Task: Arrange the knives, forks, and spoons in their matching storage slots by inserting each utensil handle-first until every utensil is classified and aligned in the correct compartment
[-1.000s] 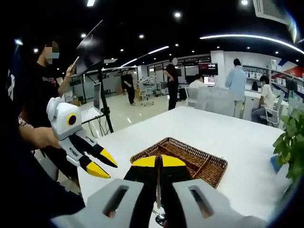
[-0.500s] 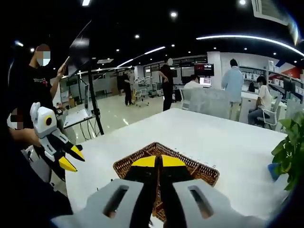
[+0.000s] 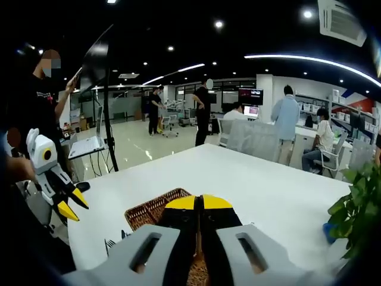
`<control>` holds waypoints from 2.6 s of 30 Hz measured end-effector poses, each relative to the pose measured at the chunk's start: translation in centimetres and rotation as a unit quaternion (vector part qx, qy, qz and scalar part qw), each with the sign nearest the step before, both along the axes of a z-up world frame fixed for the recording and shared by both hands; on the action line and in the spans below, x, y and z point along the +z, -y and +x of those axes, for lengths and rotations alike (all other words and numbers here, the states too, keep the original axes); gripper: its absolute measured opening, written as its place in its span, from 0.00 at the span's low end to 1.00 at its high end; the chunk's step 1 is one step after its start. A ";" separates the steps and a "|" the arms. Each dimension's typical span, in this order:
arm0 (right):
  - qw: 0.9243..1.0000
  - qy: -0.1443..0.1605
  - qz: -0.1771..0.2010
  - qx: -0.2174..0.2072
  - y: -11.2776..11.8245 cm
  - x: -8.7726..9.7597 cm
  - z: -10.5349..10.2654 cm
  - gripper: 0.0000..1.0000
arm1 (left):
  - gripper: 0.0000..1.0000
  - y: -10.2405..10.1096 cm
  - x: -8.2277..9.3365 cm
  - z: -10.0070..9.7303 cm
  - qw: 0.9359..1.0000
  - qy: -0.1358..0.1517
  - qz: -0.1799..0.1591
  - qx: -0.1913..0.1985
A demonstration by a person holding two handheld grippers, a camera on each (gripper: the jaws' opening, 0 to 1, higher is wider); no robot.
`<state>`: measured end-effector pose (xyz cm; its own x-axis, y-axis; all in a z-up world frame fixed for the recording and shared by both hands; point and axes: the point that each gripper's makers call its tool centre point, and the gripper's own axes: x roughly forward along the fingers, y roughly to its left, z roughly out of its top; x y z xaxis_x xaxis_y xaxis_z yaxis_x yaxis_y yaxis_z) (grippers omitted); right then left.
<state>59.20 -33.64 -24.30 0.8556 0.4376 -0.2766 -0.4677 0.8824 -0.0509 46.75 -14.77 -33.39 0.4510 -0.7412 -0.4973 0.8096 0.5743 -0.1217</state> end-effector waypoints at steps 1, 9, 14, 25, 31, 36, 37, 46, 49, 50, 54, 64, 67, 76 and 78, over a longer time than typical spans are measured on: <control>1.000 0.001 -0.003 0.000 0.3 -0.1 0.6 0.00 | 0.25 0.0 0.1 0.1 1.000 0.001 0.000 0.001; 1.000 0.006 -0.013 -0.005 1.2 -0.7 3.9 0.00 | 0.28 -1.0 0.6 0.9 1.000 0.006 0.000 0.022; 1.000 0.006 -0.013 -0.017 2.1 -1.9 6.1 0.00 | 0.30 -1.7 0.3 0.9 0.999 0.004 -0.004 0.036; 0.999 0.023 -0.024 -0.013 1.6 -3.7 9.2 0.00 | 0.30 -2.1 -0.6 0.2 0.999 -0.006 -0.001 0.051; 0.998 0.037 -0.031 -0.025 1.9 -3.7 11.0 0.00 | 0.30 -2.4 -0.9 0.2 0.998 -0.010 0.003 0.058; 0.999 0.034 -0.035 -0.023 1.3 -4.8 11.8 0.00 | 0.30 -2.7 -0.9 0.5 0.998 -0.009 0.004 0.066; 0.999 0.033 -0.036 -0.023 1.2 -5.0 12.0 0.00 | 0.30 -2.8 -0.9 0.5 0.998 -0.009 0.004 0.067; 0.998 0.038 -0.057 -0.017 1.0 -6.3 13.3 0.00 | 0.30 -2.9 -1.2 0.7 0.998 -0.013 0.013 0.064; 0.998 0.040 -0.054 -0.019 1.1 -6.1 13.1 0.00 | 0.30 -2.8 -1.2 0.8 0.998 -0.014 0.011 0.064; 0.998 0.035 -0.048 -0.020 1.1 -6.1 12.9 0.00 | 0.30 -2.7 -1.2 0.9 0.998 -0.014 0.011 0.063; 0.998 0.030 -0.043 -0.023 1.1 -6.1 12.2 0.00 | 0.30 -2.1 -1.3 0.9 0.998 -0.014 0.011 0.055; 0.998 0.019 -0.026 -0.052 2.0 -6.7 8.2 0.00 | 0.30 -0.9 -1.3 0.3 0.999 -0.014 0.008 0.029; 0.998 0.017 -0.022 -0.057 2.0 -7.3 6.2 0.00 | 0.30 -0.7 -1.5 -0.2 1.000 -0.015 0.011 0.019; 0.994 -0.011 -0.017 -0.105 2.2 -11.4 -0.3 0.01 | 0.30 0.3 -1.7 -1.7 1.000 -0.016 0.016 -0.006; 0.993 -0.015 -0.014 -0.120 2.1 -12.3 -1.6 0.01 | 0.30 0.5 -1.6 -2.0 1.000 -0.017 0.015 -0.010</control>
